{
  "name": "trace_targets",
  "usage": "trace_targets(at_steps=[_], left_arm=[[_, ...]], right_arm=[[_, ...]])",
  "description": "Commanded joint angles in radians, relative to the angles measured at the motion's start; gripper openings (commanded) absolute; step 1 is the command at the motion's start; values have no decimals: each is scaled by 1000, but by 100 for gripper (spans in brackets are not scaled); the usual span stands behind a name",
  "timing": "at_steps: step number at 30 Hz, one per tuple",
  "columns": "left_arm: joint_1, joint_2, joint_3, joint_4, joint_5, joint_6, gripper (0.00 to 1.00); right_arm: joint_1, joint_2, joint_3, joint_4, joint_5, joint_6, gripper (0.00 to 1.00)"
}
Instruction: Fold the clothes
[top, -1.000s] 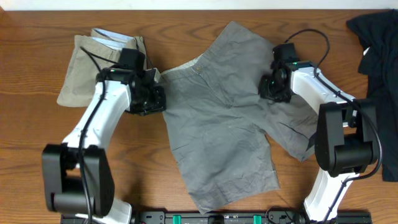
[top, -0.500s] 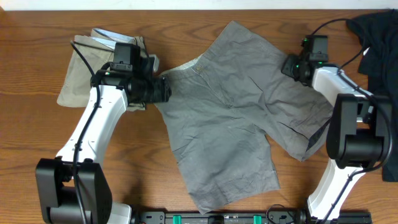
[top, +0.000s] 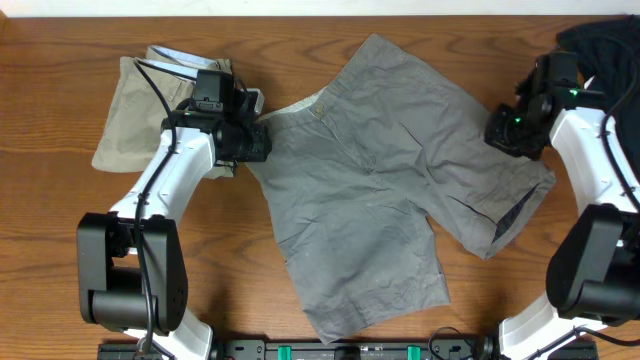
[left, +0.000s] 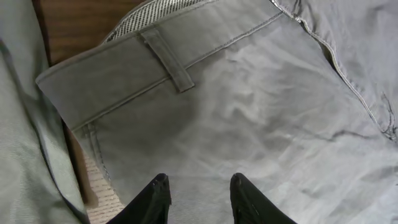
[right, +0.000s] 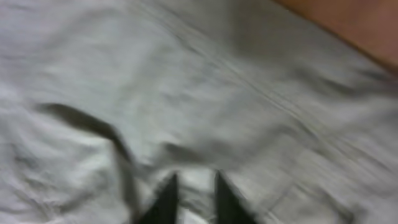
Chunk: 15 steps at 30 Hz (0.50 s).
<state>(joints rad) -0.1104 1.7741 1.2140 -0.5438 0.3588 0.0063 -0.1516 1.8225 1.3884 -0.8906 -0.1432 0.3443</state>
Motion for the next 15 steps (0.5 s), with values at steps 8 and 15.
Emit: trace_targets(at_steps=[8, 15], left_arm=[[0, -97, -10, -41, -8, 20, 49], [0, -174, -10, -46, -8, 19, 60]], right_arm=[[-117, 112, -90, 24, 151, 146, 1], [-138, 244, -125, 145, 155, 209, 1]])
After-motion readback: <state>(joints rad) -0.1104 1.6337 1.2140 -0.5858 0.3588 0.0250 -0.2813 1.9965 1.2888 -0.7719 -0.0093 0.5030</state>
